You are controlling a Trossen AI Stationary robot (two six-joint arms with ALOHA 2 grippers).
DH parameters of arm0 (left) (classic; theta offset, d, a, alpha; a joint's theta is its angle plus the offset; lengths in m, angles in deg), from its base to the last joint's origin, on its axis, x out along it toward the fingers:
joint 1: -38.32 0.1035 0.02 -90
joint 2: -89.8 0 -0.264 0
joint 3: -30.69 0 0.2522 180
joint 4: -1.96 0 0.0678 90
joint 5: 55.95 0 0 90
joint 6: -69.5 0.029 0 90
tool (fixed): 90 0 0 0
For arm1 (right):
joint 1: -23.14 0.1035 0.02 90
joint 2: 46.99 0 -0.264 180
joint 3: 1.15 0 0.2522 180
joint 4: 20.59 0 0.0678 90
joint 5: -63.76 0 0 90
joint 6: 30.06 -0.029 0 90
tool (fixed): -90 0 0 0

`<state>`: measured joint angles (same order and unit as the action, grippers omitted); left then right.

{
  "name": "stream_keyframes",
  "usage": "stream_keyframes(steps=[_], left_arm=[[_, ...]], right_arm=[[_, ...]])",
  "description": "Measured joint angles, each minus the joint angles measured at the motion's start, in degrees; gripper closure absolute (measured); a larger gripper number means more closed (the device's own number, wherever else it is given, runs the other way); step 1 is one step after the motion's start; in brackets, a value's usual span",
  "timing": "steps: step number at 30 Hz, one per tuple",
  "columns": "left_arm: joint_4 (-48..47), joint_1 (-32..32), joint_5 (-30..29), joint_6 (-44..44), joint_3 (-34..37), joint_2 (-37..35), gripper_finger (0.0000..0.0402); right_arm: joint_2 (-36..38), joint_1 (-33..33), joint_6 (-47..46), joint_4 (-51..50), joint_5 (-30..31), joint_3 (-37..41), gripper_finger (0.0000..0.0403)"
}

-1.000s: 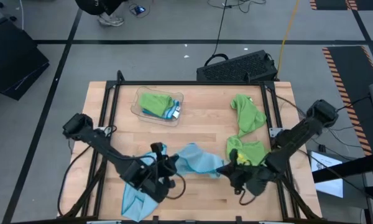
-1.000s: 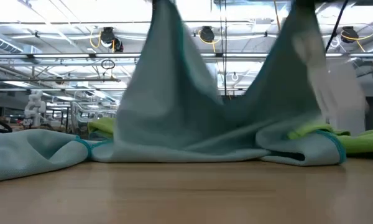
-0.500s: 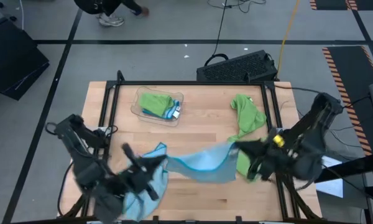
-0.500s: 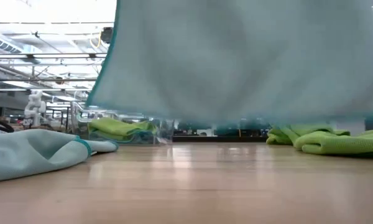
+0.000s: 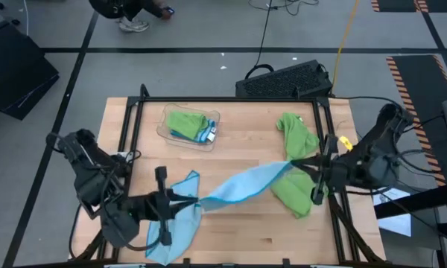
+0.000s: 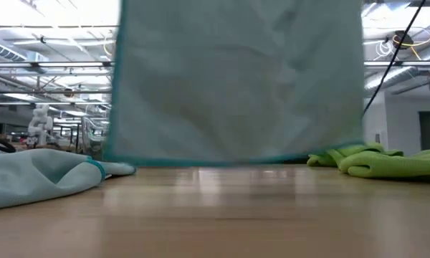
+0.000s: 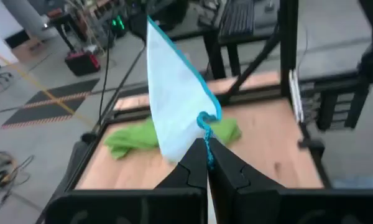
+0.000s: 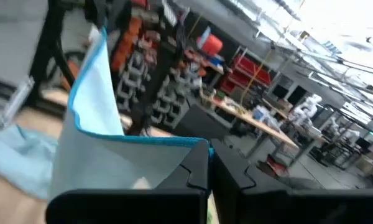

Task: Fold microfiber towels
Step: Fold the right blue microfiber cloth

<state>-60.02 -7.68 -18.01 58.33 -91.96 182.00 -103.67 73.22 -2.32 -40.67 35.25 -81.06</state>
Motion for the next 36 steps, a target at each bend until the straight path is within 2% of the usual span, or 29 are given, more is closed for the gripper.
stream_keyframes(steps=[5, 8, 11, 14, 16, 19, 21, 23, 25, 28, 36], left_arm=[[7.5, -2.8, 0.9, 5.9, 0.0, 1.5, 0.04], [8.5, -4.5, 1.0, 6.8, -0.2, 1.2, 0.04], [8.7, -6.0, 1.0, 6.9, -0.4, 1.0, 0.0399], [7.6, -7.2, -1.3, 7.5, -0.4, 0.8, 0.0399], [4.4, -7.4, -6.2, 6.4, -0.4, 0.5, 0.04], [-5.8, -6.2, -13.7, -1.2, -0.4, 0.2, 0.0399], [-15.3, -4.0, -14.9, -9.5, -0.4, 0.2, 0.04], [-25.5, -1.0, -14.5, -19.7, -0.2, 0.3, 0.04], [-32.2, 2.9, -13.0, -28.4, 2.2, 0.2, 0.0399], [-36.1, 8.2, -10.1, -34.9, 8.3, 0.4, 0.0399], [-36.1, 16.1, -3.4, -41.6, 20.2, 0.3, 0.0399]], right_arm=[[-6.6, 3.5, 12.7, 14.7, 0.1, 0.0, 0.0403], [-10.7, 6.3, 20.3, 22.3, 4.1, -2.1, 0.0403], [-14.6, 8.7, 23.8, 25.5, 8.6, -4.8, 0.0403], [-17.3, 10.0, 24.1, 25.6, 9.2, -6.2, 0.0403], [-17.9, 10.2, 23.4, 25.7, 10.7, -6.3, 0.0403], [-17.4, 7.9, 21.1, 24.1, 15.6, -5.6, 0.0403], [-16.0, 4.7, 20.0, 23.7, 17.9, -3.5, 0.0403], [-13.7, 0.8, 18.6, 23.6, 17.8, -0.3, 0.0403], [-10.7, -3.1, 16.9, 23.7, 16.3, 3.8, 0.0403], [-5.9, -9.0, 11.9, 23.6, 12.2, 11.5, 0.0403], [5.0, -22.3, -7.0, 25.5, -11.2, 31.3, 0.0403]])
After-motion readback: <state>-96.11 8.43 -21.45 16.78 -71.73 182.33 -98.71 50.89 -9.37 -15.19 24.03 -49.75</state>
